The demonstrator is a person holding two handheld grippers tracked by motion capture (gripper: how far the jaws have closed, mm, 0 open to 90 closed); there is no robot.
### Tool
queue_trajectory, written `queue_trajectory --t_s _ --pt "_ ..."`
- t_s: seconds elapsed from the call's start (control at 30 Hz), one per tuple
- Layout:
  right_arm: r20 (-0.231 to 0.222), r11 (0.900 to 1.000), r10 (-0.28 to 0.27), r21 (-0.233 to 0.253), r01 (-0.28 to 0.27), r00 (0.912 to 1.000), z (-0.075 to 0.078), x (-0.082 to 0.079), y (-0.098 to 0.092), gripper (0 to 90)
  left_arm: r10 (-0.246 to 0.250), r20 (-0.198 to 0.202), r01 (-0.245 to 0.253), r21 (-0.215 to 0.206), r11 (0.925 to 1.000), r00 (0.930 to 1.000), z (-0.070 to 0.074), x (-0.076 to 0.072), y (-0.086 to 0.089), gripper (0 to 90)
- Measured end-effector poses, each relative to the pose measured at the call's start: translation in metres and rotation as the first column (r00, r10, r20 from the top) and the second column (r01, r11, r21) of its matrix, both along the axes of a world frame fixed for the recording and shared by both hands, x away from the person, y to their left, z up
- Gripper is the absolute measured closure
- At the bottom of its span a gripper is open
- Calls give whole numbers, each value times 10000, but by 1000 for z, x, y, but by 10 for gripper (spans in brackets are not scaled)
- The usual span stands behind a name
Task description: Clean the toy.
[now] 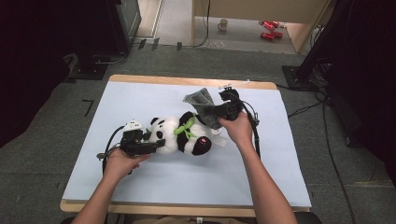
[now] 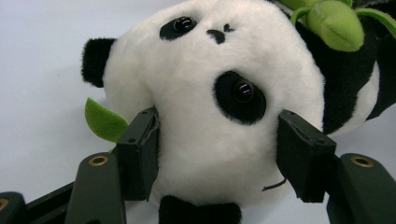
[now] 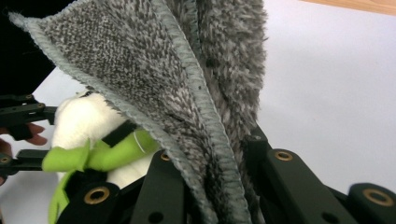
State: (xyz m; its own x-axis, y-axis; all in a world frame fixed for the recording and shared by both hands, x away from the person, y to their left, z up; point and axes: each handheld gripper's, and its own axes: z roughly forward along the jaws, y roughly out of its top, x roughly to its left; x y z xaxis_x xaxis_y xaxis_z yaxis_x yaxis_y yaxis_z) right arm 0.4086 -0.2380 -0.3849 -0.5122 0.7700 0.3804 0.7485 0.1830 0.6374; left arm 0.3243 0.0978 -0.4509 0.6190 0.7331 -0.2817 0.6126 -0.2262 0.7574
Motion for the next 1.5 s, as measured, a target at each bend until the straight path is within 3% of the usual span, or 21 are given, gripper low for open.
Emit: queue_trajectory --t_s 0.07,0.17,0.47,0.6,0.67,0.77,0.9,1.07,1.2,1.37,1.5 --pt "-139 9993 -143 346 148 9998 -4 -2 -6 770 28 -75 -28 27 10000 10000 1 0 -1 370" --pt "-191 9985 -264 472 273 9995 -8 -4 -12 770 0 -31 0 -39 10000 10000 0 0 0 369" --pt "-120 9993 -327 201 330 9994 -15 -14 -28 771 -36 -108 34 -187 9998 9999 -1 4 1 364" --pt "-464 9976 -694 36 696 9965 -29 -18 -38 773 -71 -212 65 -271 9996 9998 0 6 2 359" --pt "-762 9953 -811 470 849 9938 -33 -20 -44 775 -84 -279 75 -308 9995 9996 -1 7 3 350" --pt "-550 9924 -1111 471 1137 9923 -28 -24 -54 777 -140 -368 127 -341 9993 9992 -1 9 4 347" --pt "-178 9901 -1286 540 1294 9915 -11 -27 -62 777 -170 -409 160 -252 9996 9990 0 9 4 345" --pt "474 9940 -967 553 941 9942 12 -28 -48 777 -287 -326 275 -377 9989 9991 -1 12 4 321" --pt "686 9974 -415 625 373 9968 22 -28 -23 776 -328 -402 307 -508 9982 9987 0 15 5 316" --pt "651 9979 295 555 -332 9974 19 -24 7 775 -363 -350 347 -455 9984 9987 0 16 4 316" --pt "252 9953 931 256 -937 9953 8 -23 29 775 -382 -298 369 -424 9984 9988 -1 15 4 316"
